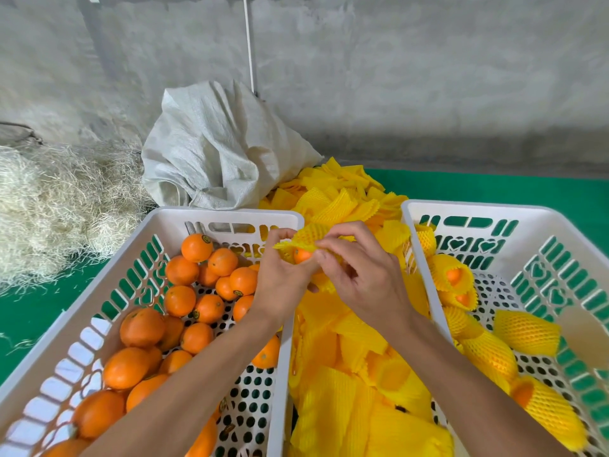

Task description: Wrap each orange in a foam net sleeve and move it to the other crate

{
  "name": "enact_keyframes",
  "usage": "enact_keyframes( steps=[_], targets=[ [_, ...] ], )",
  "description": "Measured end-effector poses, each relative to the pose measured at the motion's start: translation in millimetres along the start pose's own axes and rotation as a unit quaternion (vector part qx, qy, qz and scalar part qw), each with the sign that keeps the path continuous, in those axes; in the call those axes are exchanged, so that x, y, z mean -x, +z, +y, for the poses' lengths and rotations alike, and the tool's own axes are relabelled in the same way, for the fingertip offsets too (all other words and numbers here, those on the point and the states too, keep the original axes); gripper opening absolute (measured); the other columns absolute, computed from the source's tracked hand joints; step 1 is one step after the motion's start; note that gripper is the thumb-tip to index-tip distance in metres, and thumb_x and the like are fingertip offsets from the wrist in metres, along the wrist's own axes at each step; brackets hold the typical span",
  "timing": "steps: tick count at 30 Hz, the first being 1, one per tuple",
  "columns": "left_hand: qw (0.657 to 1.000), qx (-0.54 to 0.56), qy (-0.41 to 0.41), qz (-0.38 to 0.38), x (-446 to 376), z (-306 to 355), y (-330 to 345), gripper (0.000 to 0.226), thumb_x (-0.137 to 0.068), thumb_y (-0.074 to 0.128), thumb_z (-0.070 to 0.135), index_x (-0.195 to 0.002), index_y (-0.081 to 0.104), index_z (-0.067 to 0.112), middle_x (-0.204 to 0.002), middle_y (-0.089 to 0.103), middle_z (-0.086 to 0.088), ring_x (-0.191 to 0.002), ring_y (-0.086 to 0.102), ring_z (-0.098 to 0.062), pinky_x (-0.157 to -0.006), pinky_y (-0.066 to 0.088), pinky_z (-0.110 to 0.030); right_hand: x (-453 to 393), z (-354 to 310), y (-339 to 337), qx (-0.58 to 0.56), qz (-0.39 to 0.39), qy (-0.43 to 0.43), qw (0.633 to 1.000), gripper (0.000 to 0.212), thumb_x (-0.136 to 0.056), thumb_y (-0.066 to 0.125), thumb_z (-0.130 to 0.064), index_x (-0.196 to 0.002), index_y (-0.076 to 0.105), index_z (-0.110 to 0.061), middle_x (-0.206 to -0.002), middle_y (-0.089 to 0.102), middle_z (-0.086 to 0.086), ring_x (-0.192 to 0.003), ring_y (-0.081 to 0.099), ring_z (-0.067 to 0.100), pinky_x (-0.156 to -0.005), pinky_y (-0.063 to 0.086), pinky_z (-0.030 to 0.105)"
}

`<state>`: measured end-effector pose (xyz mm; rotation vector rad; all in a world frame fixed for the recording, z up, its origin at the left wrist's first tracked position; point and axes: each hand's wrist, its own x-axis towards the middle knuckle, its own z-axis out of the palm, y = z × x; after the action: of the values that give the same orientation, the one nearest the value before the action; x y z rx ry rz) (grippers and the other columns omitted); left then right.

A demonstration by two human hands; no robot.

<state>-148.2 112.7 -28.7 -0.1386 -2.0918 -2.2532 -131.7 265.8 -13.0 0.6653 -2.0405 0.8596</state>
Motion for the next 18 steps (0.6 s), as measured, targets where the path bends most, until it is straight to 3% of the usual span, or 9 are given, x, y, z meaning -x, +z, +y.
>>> enact_keyframes(
  steps=[2,5,9,11,14,16,18],
  targets=[
    [0.999,-0.015,0.037,0.019,1,-2,0,0.046,-0.084,0.079,0.011,-0.121,0.052,0.016,-0.088,0.068,-0.009,-0.068,0.064,-0.016,-0.054,0.054,-0.027,2,-2,3,-0.042,0.013,0.064,0.997,0.033,-0.107,0.051,-0.037,-0.105,0.071,-0.011,-0.11,0.06,-0.003,-0.07,0.06,0.011,-0.051,0.049,0.031],
    [0.987,-0.101,0.113,0.045,7,-6,-1,0.046,-0.091,0.081,0.02,-0.13,0.057,0.021,-0.118,0.065,-0.005,-0.107,0.064,-0.011,-0.076,0.056,-0.028,3,0,6,-0.039,0.012,0.177,0.983,0.035,-0.102,0.052,-0.049,-0.114,0.059,-0.017,-0.113,0.054,-0.007,-0.078,0.061,0.008,-0.055,0.053,0.029],
    [0.981,-0.127,0.132,0.058,9,-7,-2,0.055,-0.096,0.076,0.024,-0.144,0.05,0.02,-0.136,0.058,0.0,-0.129,0.055,-0.017,-0.102,0.052,-0.042,5,9,10,-0.085,-0.097,0.303,0.944,0.058,-0.091,0.052,-0.074,-0.133,0.049,-0.033,-0.129,0.058,-0.012,-0.105,0.066,0.01,-0.079,0.062,0.037],
    [0.977,-0.159,0.136,0.046,9,-7,-2,0.061,-0.097,0.072,0.009,-0.149,0.044,0.02,-0.145,0.051,0.0,-0.136,0.05,-0.015,-0.109,0.048,-0.045,7,9,16,-0.136,-0.143,0.336,0.921,0.073,-0.086,0.054,-0.079,-0.144,0.041,-0.036,-0.135,0.059,-0.011,-0.114,0.064,0.01,-0.089,0.06,0.038],
    [0.97,-0.199,0.138,-0.004,10,-8,-4,0.083,-0.087,0.064,-0.015,-0.154,0.038,0.027,-0.151,0.042,0.008,-0.142,0.043,-0.01,-0.107,0.05,-0.032,8,9,20,-0.161,-0.139,0.355,0.91,0.092,-0.081,0.06,-0.081,-0.154,0.026,-0.037,-0.144,0.051,-0.011,-0.127,0.056,0.009,-0.098,0.057,0.037],
    [0.969,-0.197,0.138,-0.057,12,-6,-3,0.084,-0.089,0.063,-0.013,-0.156,0.035,0.029,-0.154,0.037,0.016,-0.14,0.044,-0.007,-0.098,0.05,-0.021,6,12,17,-0.162,-0.108,0.366,0.91,0.093,-0.08,0.06,-0.082,-0.154,0.022,-0.041,-0.15,0.046,-0.012,-0.134,0.05,0.011,-0.104,0.053,0.041],
    [0.962,-0.197,0.155,-0.111,13,-4,-2,0.079,-0.095,0.061,-0.008,-0.158,0.033,0.03,-0.156,0.035,0.022,-0.14,0.044,-0.002,-0.101,0.048,-0.018,2,17,8,-0.148,-0.072,0.367,0.915,0.086,-0.081,0.061,-0.08,-0.151,0.025,-0.044,-0.15,0.045,-0.013,-0.135,0.049,0.012,-0.105,0.053,0.043]
  ],
)
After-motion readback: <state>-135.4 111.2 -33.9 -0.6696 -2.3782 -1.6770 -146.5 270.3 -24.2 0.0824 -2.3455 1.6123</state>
